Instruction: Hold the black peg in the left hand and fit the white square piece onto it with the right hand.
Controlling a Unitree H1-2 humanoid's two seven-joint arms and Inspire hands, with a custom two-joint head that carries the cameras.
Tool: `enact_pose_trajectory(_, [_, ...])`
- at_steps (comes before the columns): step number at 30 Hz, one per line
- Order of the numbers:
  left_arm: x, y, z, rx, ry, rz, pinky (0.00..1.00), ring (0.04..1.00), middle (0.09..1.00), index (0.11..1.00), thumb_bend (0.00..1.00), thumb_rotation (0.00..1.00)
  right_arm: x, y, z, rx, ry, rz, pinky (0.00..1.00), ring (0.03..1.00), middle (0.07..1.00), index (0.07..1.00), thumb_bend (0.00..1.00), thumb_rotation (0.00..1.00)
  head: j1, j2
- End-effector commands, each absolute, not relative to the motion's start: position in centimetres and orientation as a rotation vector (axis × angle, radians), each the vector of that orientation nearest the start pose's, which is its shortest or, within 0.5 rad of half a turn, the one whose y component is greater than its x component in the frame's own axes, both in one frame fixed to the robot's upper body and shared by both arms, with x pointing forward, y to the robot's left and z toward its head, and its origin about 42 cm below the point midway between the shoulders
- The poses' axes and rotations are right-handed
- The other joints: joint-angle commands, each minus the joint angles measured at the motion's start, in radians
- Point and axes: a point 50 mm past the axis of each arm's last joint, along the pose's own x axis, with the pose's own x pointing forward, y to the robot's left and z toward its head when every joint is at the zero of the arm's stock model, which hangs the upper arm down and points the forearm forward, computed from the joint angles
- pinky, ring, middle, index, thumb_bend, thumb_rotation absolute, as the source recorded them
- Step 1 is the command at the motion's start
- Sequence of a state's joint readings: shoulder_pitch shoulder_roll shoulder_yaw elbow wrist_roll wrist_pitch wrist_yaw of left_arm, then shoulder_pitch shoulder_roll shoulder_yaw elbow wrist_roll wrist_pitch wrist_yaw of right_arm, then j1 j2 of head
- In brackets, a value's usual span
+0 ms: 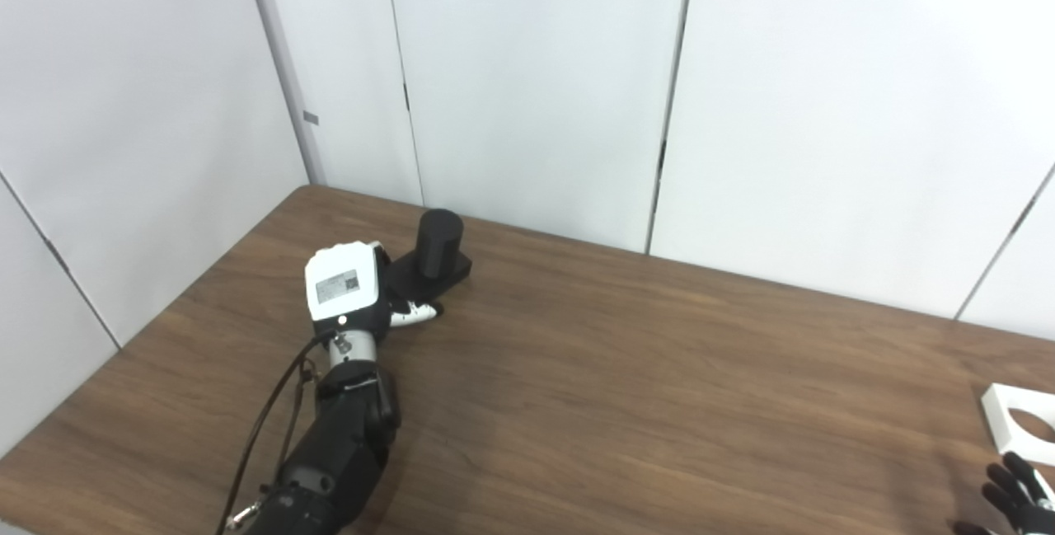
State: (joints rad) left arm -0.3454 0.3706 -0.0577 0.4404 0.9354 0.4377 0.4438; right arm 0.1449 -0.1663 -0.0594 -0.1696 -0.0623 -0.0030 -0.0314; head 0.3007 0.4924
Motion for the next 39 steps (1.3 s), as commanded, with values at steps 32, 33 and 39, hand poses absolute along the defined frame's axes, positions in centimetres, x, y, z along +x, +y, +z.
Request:
enact_pose_trajectory(32, [26.1,24.5,16.0,0.928,-0.186,-0.239,0.69,0.832,0.817,0.486,0.49,0.07,22.8,-26.2,13.4,-0.259,-0.048,-0.077,0.85,0.890,0.881,0.903,0.31,1.00,-0.306,0.213])
enact_pose_trajectory(33, [25.6,24.4,15.9,0.924,-0.178,-0.267,0.69,0.830,0.818,0.485,0.49,0.07,22.8,-26.1,13.5,-0.261,-0.048,-0.081,0.85,0.888,0.878,0.900,0.31,1.00,-0.316,0.221])
enact_pose_trajectory(39, [23.2,23.4,14.2,0.897,-0.140,-0.405,0.69,0.833,0.819,0.486,0.49,0.05,23.0,-25.6,13.7,-0.252,-0.036,-0.098,0.83,0.875,0.868,0.879,0.35,1.00,-0.351,0.253])
